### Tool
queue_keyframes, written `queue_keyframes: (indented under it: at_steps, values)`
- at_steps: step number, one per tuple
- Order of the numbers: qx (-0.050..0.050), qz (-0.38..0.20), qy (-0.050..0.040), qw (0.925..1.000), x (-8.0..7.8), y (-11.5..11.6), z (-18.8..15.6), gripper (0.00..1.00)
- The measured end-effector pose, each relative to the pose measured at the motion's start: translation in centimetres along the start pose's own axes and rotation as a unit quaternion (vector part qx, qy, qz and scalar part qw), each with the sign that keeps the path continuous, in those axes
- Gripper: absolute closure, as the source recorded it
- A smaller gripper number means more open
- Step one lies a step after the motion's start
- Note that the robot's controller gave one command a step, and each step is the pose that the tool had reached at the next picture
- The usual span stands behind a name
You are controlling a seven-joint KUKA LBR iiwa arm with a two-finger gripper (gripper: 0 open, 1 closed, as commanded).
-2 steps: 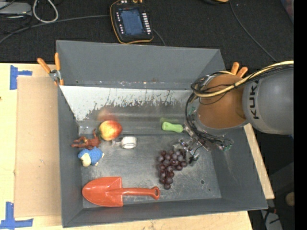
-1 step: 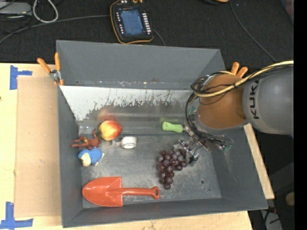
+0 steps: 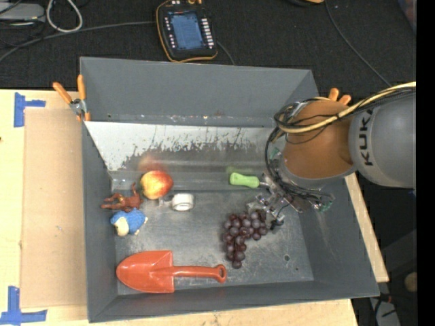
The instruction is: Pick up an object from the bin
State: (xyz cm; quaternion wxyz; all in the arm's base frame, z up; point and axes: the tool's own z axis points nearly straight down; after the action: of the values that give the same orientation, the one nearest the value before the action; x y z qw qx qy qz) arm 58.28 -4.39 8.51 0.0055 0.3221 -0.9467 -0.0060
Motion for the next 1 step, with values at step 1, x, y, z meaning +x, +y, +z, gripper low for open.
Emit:
queue_keyframes:
  at_steps: [1]
  values:
    - [0.001,0.0,-0.0015,1.0,-0.1,0.01,-1.79,1.0]
